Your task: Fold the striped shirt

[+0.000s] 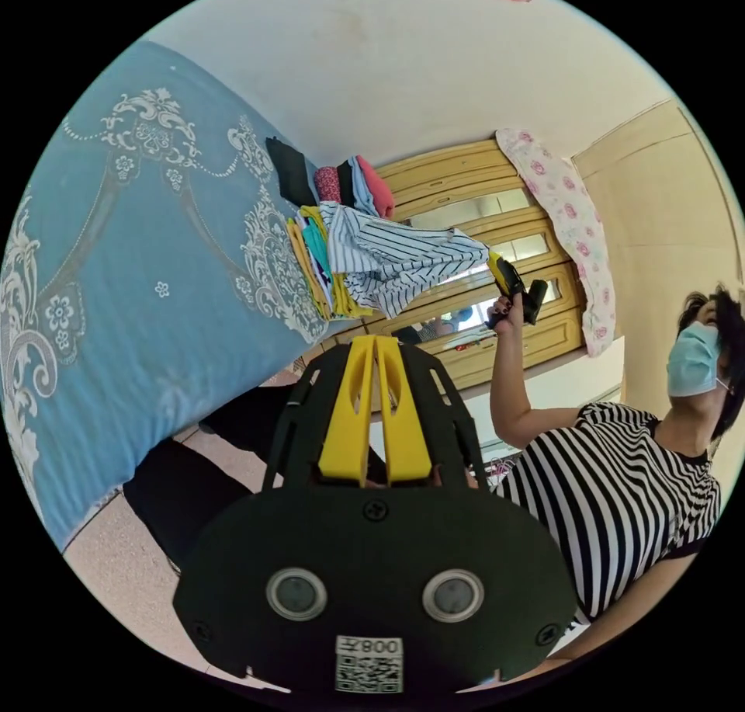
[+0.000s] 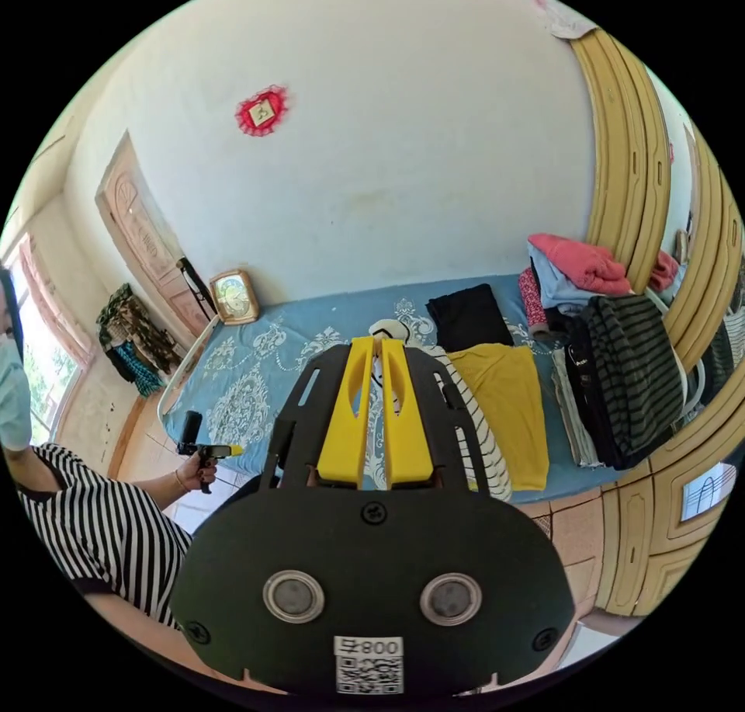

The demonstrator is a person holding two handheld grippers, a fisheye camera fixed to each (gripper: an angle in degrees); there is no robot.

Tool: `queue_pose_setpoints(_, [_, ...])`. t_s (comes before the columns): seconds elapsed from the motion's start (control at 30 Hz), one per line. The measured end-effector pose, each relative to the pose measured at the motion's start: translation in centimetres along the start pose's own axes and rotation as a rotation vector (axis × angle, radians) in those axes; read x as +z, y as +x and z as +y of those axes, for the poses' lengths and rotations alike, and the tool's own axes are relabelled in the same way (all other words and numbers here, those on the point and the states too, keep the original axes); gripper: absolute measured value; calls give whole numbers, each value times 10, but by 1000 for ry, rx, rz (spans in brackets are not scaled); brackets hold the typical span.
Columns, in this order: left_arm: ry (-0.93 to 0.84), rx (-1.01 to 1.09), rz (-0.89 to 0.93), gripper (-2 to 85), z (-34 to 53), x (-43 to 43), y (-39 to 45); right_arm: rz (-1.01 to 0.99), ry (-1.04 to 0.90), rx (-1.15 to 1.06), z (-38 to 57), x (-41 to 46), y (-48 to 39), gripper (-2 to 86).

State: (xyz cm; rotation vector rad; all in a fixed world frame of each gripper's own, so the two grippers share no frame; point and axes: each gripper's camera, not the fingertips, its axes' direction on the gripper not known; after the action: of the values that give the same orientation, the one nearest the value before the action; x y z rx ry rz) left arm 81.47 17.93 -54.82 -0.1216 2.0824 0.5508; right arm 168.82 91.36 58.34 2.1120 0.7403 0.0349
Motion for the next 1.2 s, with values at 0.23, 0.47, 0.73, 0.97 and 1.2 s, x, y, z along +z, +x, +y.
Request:
queue_pose_setpoints(0.23, [-98, 161, -82, 37, -21, 28, 36, -74, -13, 43, 37, -48, 22, 15])
queue_pose_setpoints(0.47, [-178, 238, -101, 66, -78, 72, 60, -135, 13, 41, 63, -103, 52, 16])
queue_pose_setpoints(0.73, [-174, -70, 11, 94, -140, 106, 16, -232, 31, 75, 92, -143, 91, 17])
queue_pose_setpoints(0.97, [-162, -263, 81, 84, -152, 119, -9, -292, 39, 80, 101, -178, 119, 17])
queue_pose_setpoints(1.2, [-105, -214, 162, 16, -131, 73, 20, -301, 53, 83, 105, -211, 139, 16])
